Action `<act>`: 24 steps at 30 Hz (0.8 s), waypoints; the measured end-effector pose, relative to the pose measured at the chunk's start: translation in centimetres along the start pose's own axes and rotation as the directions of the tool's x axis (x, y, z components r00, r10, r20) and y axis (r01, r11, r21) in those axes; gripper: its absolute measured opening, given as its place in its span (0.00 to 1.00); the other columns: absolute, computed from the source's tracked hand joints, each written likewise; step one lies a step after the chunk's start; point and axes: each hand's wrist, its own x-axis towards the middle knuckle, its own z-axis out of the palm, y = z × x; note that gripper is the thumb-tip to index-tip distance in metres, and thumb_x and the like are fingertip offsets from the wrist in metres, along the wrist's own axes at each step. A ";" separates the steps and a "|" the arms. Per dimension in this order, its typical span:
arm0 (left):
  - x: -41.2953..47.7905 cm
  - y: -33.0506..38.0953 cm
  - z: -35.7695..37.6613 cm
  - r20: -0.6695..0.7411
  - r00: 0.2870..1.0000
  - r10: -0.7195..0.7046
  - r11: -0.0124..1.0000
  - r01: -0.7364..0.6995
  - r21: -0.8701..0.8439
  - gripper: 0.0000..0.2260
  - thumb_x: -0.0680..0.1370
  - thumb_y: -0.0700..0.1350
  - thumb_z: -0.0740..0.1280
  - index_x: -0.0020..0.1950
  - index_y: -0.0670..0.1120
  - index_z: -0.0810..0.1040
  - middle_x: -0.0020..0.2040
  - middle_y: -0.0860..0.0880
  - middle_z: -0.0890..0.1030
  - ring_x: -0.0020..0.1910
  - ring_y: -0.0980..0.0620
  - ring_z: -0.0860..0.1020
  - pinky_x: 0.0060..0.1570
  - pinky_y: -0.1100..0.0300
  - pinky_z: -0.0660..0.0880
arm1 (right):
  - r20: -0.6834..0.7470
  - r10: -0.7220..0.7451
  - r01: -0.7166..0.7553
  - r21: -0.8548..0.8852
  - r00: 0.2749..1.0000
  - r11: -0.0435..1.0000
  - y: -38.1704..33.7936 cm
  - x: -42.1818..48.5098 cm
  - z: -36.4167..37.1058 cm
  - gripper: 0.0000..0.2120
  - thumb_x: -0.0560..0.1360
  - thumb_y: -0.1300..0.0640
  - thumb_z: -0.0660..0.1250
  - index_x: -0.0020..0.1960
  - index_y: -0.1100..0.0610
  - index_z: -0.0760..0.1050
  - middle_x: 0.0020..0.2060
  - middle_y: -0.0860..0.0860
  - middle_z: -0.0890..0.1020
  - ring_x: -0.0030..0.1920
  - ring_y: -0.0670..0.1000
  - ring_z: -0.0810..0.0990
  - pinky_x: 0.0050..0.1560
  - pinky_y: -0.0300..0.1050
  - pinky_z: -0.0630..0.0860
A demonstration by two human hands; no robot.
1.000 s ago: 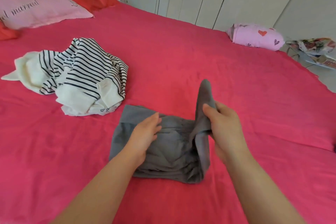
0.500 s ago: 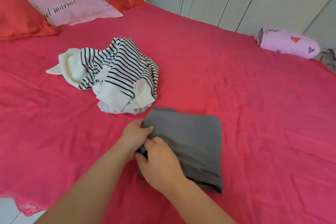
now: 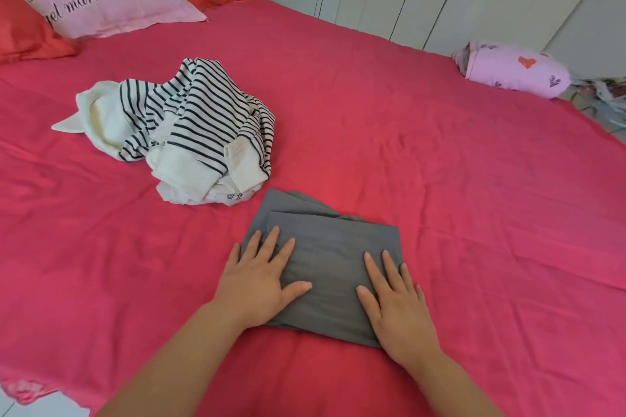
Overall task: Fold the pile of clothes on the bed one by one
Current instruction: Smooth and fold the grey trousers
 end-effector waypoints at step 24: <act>1.4 4.4 -4.1 -0.161 0.913 -0.375 0.567 0.088 -0.819 0.10 0.73 0.46 0.70 0.44 0.40 0.74 0.40 0.46 0.77 0.42 0.45 0.74 0.40 0.54 0.68 | 0.222 0.398 -0.345 0.899 0.890 0.269 4.7 3.0 -4.4 0.13 0.70 0.61 0.71 0.54 0.61 0.77 0.48 0.58 0.82 0.47 0.56 0.81 0.44 0.46 0.77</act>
